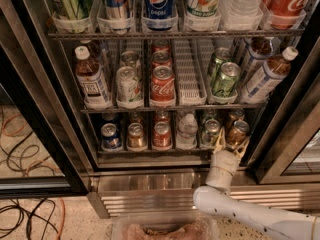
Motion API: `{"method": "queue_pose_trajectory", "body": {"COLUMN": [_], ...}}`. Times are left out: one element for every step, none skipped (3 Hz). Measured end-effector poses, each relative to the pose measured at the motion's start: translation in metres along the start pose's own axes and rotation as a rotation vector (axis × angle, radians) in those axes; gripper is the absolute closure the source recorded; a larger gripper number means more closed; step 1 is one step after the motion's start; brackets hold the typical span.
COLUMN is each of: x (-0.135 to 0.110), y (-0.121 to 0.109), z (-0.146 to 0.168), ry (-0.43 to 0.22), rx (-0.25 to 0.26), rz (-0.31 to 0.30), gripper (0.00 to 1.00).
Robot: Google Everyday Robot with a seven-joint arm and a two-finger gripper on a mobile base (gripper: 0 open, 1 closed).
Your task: Pick orange can from bottom shelf of fridge
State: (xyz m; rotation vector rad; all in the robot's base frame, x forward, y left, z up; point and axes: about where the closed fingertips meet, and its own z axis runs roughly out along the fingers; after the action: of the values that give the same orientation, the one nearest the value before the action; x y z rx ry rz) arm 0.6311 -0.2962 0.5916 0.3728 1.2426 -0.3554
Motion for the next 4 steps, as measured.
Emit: {"method": "queue_pose_trajectory", "body": {"x": [0.0002,0.0,0.0,-0.0043], "y": [-0.0065,-0.0067,-0.0067,-0.0064], "z": [0.0093,0.0097,0.0097,0.011], "ry": [-0.014,-0.014,-0.014,-0.014], "rx": [0.032,0.033,0.033,0.033], "rz": [-0.007,-0.007,-0.007,-0.007], "gripper": [0.51,0.74,0.97,1.0]}}
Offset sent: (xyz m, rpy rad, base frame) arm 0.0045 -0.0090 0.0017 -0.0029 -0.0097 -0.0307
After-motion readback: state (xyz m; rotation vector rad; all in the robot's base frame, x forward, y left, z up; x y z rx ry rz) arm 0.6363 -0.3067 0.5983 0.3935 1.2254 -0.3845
